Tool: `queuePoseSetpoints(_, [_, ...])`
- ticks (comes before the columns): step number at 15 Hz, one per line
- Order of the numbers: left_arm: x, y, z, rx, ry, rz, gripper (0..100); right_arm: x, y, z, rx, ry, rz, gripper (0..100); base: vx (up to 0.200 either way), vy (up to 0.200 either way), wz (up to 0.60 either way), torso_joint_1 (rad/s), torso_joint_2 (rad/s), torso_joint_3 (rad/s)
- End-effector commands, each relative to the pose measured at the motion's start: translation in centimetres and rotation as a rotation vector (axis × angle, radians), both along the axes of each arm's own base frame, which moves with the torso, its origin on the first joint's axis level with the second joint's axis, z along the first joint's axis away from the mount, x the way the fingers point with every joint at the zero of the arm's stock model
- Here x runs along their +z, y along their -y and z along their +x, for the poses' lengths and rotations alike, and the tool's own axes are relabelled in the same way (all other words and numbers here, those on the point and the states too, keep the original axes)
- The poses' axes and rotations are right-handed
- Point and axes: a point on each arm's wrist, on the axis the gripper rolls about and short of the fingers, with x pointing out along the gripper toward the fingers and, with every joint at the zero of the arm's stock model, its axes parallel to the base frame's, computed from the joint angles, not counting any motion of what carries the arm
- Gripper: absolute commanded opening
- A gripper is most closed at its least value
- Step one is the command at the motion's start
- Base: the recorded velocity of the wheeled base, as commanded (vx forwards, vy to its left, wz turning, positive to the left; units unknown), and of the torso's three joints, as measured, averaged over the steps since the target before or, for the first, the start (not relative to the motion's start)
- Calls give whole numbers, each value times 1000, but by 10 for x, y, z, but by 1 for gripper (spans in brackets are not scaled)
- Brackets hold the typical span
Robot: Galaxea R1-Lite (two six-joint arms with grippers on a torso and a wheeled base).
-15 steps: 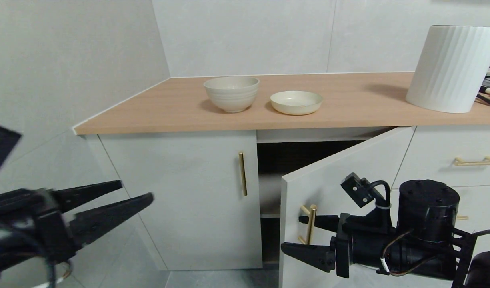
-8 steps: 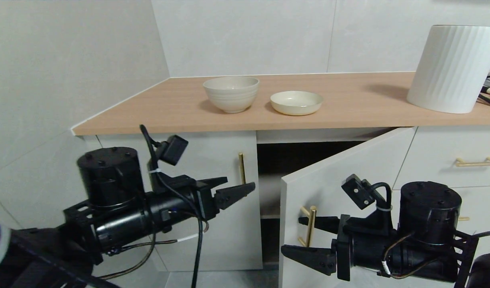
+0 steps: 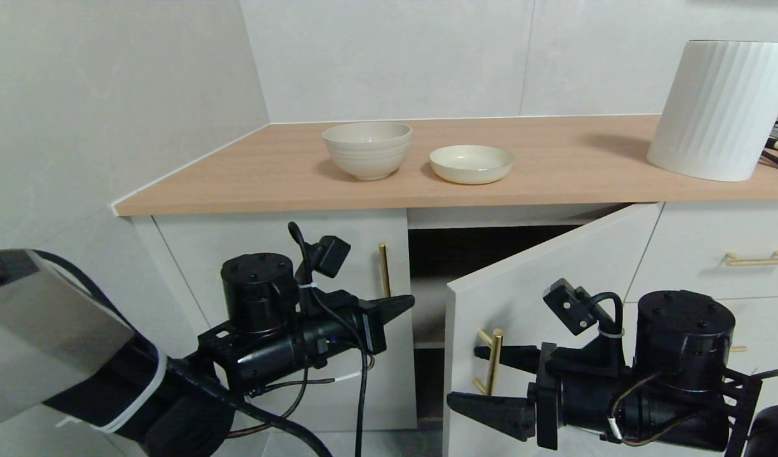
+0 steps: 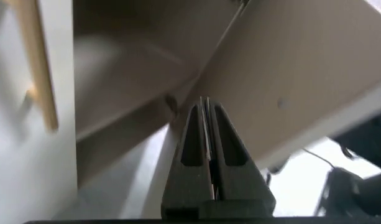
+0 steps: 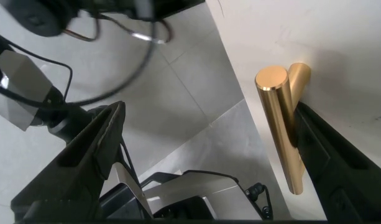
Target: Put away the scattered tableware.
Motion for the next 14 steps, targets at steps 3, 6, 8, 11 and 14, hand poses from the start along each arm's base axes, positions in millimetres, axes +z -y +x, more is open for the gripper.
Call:
queuePoseSetpoints(3, [-31, 26, 9, -43, -14, 33, 0, -3, 0, 0, -3, -10, -9, 100, 0, 0, 0, 0, 0, 0])
queuePoseSetpoints(6, [-35, 45, 13, -81, 25, 23, 0, -4, 0, 0, -3, -16, -14, 100, 0, 0, 0, 0, 0, 0])
queuePoseSetpoints(8, [-35, 49, 12, -92, 27, 21, 0, -7, 0, 1, -2, -19, -20, 100, 0, 0, 0, 0, 0, 0])
queuePoseSetpoints(11, [-34, 52, 9, -108, 40, 12, 0, -7, -1, 1, -3, -18, -22, 100, 0, 0, 0, 0, 0, 0])
queuePoseSetpoints(14, [-34, 59, 4, -131, 46, 7, 0, -10, 1, 4, -17, -24, -26, 100, 0, 0, 0, 0, 0, 0])
